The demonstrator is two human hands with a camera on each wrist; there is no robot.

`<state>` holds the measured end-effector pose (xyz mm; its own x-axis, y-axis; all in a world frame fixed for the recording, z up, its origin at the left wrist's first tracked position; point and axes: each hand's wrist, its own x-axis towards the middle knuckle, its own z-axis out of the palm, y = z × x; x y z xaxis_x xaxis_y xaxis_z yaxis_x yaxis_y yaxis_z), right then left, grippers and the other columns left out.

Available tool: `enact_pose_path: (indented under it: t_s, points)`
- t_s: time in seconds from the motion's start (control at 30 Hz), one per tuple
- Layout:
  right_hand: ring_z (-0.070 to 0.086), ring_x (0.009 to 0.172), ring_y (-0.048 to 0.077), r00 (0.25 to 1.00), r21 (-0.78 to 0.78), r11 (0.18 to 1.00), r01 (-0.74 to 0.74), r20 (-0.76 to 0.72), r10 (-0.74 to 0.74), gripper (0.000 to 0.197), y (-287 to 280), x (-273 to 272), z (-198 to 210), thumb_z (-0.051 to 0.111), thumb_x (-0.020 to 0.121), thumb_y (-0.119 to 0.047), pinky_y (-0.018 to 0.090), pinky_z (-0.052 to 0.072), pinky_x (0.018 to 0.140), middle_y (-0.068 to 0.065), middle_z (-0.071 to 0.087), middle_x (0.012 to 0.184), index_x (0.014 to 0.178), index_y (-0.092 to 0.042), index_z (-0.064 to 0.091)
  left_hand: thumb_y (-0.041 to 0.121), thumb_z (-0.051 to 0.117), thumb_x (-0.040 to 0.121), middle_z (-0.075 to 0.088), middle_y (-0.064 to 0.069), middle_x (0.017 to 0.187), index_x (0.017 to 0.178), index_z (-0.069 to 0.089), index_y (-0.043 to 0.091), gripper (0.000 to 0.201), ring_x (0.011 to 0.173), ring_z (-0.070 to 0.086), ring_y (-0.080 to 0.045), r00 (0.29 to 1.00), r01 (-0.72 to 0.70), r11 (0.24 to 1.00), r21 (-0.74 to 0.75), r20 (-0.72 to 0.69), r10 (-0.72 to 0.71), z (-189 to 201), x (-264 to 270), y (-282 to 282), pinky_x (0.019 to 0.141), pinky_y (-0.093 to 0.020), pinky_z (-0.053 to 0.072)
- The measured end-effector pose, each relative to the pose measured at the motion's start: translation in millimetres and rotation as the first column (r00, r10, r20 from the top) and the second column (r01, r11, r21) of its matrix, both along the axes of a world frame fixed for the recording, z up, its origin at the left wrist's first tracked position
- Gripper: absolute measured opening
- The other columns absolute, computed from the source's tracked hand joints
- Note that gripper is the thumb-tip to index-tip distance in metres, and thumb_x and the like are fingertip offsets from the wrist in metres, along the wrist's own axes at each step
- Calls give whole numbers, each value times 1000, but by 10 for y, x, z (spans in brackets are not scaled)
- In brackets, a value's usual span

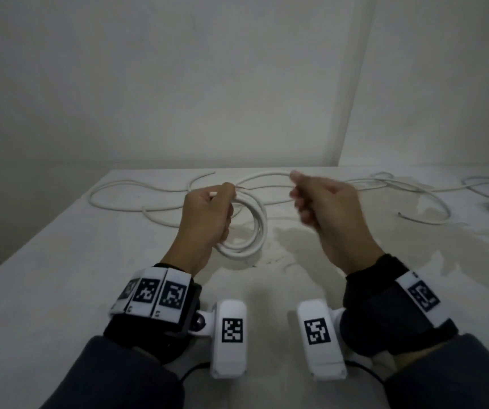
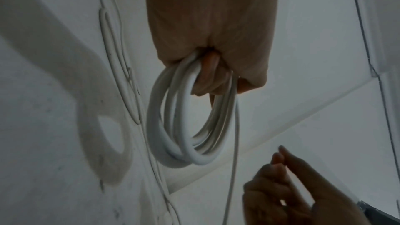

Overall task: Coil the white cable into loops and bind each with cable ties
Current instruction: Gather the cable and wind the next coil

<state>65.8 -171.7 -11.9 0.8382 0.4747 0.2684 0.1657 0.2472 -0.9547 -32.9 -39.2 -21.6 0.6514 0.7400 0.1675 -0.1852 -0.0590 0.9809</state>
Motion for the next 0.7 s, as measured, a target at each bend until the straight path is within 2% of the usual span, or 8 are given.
enact_pose_path:
  t_s: [0.1,0.13,0.2,0.23,0.37,0.53,0.6,0.7]
  points:
    - [53,69,0,894,68,973,219,386,-228,2,-34,58,96,69,87,-25,12,43,64,-5,62,81,90,-25,69,9,50,91,30,9,39,65,54,11,27,36,20,-9,999,39,998,50,-21,-38,-15,0,23,39,-14,19]
    - [54,83,1,834,-4,960,279,498,-240,13,-36,105,88,69,87,-31,14,44,76,-5,61,94,99,-35,67,8,49,91,31,10,39,71,60,8,22,36,20,-9,998,65,995,69,-24,-64,-12,-6,20,39,-14,20]
    - [56,105,4,795,-176,945,274,594,-120,17,-9,199,37,66,85,-45,29,44,98,-11,60,108,101,-49,64,6,48,92,30,11,39,76,61,5,21,35,20,-7,992,126,987,97,-21,-124,-11,-25,14,39,-14,20]
    - [59,106,4,811,-216,951,221,582,-57,13,6,219,19,66,85,-45,35,45,100,-13,65,108,98,-49,66,5,46,92,29,10,41,76,61,5,21,36,19,-7,988,152,983,101,-18,-151,-7,-34,14,40,-14,19]
    - [67,87,5,812,-188,975,121,583,11,12,-2,244,59,69,88,-21,24,49,77,-14,72,86,85,-33,71,3,43,94,27,9,45,91,71,5,29,39,17,-7,982,189,980,65,2,-190,0,-73,31,40,-14,18]
    - [64,75,5,759,-164,938,304,637,-135,12,84,240,180,67,87,-32,19,49,67,-25,66,77,79,-40,67,3,44,93,27,9,45,90,70,4,26,38,17,-6,977,211,977,26,35,-212,23,-53,-11,39,-15,15]
    - [62,65,4,800,-107,961,256,581,-149,8,131,221,238,68,87,-27,26,52,64,-20,67,76,82,-33,70,4,45,93,26,10,44,88,67,2,23,37,17,-6,977,211,978,-1,43,-210,33,-43,-25,39,-15,14]
    - [56,51,2,895,-69,989,134,437,-91,6,185,155,249,67,89,-18,17,42,47,-9,65,71,85,-18,71,6,44,93,24,10,44,67,69,13,37,36,17,-4,980,186,979,-87,89,-179,51,-43,-4,36,-15,13]
